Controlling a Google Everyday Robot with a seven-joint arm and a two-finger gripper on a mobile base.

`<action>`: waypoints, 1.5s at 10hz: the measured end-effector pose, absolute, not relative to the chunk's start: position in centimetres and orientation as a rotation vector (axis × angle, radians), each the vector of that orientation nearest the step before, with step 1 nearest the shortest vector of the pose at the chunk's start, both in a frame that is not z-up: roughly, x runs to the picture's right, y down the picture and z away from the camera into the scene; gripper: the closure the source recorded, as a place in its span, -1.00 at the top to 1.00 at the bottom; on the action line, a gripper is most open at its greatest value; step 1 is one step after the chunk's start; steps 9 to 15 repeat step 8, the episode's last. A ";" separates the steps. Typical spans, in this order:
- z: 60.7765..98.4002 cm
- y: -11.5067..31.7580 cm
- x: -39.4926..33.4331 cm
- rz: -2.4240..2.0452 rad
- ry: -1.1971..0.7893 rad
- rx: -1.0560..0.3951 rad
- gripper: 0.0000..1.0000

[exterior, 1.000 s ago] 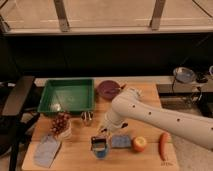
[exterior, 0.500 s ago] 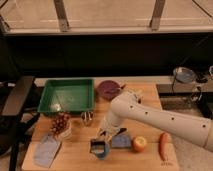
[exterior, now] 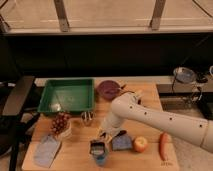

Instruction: Place brush in plastic cup

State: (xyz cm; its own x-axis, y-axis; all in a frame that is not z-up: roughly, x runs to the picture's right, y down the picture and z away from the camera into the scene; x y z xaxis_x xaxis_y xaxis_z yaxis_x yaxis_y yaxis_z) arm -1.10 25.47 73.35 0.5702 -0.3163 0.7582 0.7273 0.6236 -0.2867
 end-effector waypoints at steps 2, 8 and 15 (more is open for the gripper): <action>73.4 25.6 -1.1 -0.656 -0.726 -0.636 -0.02; 71.9 22.6 0.6 -0.637 -0.673 -0.554 0.42; 71.9 22.6 0.6 -0.637 -0.673 -0.554 0.42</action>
